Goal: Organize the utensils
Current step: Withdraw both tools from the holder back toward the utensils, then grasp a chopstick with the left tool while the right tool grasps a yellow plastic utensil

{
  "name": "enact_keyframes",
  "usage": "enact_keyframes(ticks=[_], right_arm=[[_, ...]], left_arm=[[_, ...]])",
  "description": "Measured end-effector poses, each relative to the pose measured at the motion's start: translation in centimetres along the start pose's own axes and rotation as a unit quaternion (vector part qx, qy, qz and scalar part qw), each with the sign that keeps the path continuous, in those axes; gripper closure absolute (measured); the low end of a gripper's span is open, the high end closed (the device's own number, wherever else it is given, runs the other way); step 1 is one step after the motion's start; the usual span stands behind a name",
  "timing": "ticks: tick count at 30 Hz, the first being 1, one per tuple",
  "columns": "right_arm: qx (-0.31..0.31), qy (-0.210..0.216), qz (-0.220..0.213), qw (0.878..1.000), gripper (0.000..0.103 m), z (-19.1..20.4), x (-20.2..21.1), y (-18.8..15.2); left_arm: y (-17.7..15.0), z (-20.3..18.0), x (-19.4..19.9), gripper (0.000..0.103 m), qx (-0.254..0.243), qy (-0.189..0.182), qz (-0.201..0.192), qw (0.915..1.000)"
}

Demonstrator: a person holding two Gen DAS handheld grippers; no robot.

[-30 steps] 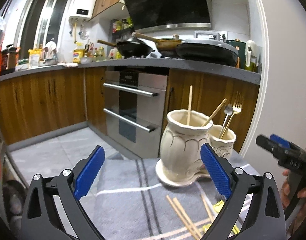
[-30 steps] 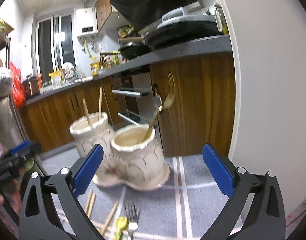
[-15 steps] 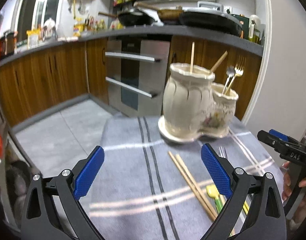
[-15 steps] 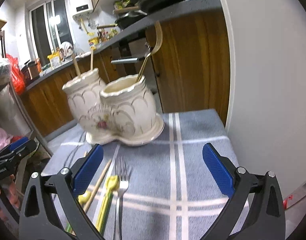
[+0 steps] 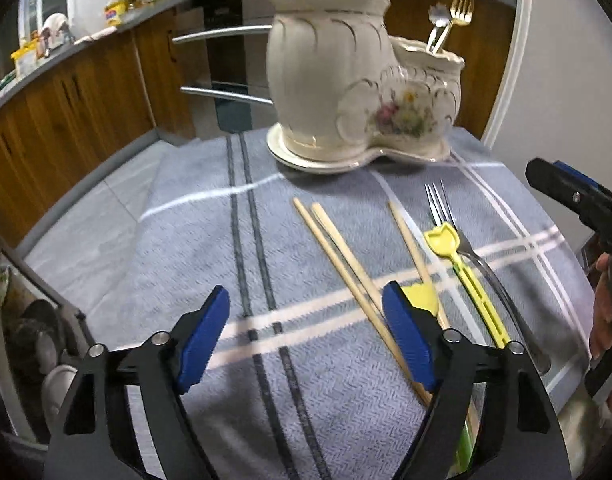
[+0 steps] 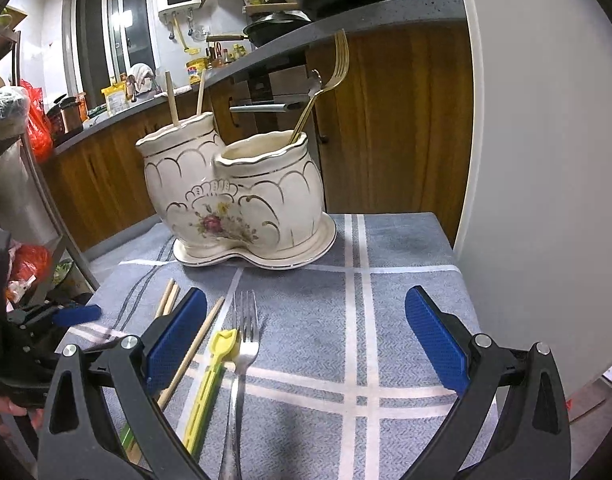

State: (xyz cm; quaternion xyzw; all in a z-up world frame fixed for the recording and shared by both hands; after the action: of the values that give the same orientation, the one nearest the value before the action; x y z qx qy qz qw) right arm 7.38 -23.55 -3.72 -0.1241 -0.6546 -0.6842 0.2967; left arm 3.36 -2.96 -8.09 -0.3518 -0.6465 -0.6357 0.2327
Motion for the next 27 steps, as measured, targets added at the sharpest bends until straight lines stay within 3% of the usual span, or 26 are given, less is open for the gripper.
enact_keyframes(ticks=[5,12,16,20,23,27], right_arm=[[0.006,-0.001,0.01,1.0,0.005,0.1,-0.2,-0.2],[0.075,-0.001,0.04,0.996,0.008,2.0,-0.3,-1.1],[0.098,0.043,0.072,0.992,0.033,3.6,-0.2,-2.1],[0.124,0.067,0.095,0.985,0.06,5.2,-0.2,-3.4],[0.124,0.083,0.115,0.982,0.073,5.8,-0.7,-4.0],[0.123,0.102,0.128,0.979,0.077,6.4,-0.8,-4.5]], left_arm=[[0.1,-0.5,-0.7,0.043,-0.004,-0.004,0.016,0.9999],[0.4,-0.8,-1.1,0.064,-0.015,-0.002,0.019,0.9997],[0.7,-0.9,-1.3,0.086,-0.032,0.002,0.019,0.9993],[0.8,-0.8,-1.3,0.093,-0.044,0.003,0.019,0.9988],[0.7,-1.0,-1.2,0.095,-0.053,-0.003,0.02,0.9984],[0.5,-1.6,-1.2,0.097,-0.065,-0.011,0.025,0.9975]])
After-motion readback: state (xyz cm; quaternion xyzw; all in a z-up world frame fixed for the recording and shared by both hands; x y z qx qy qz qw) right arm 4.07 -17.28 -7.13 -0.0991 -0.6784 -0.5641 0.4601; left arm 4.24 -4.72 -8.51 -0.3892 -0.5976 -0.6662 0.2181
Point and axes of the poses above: each gripper's, at about its wrist camera, not at the fingertips, and x roughly against the way its jaws point, z to its left, y to its top, the point moved 4 cm from there along -x, roughly the way its jaws point, and after that the axes turned 6 degrees about -y, right-handed, at the moved point
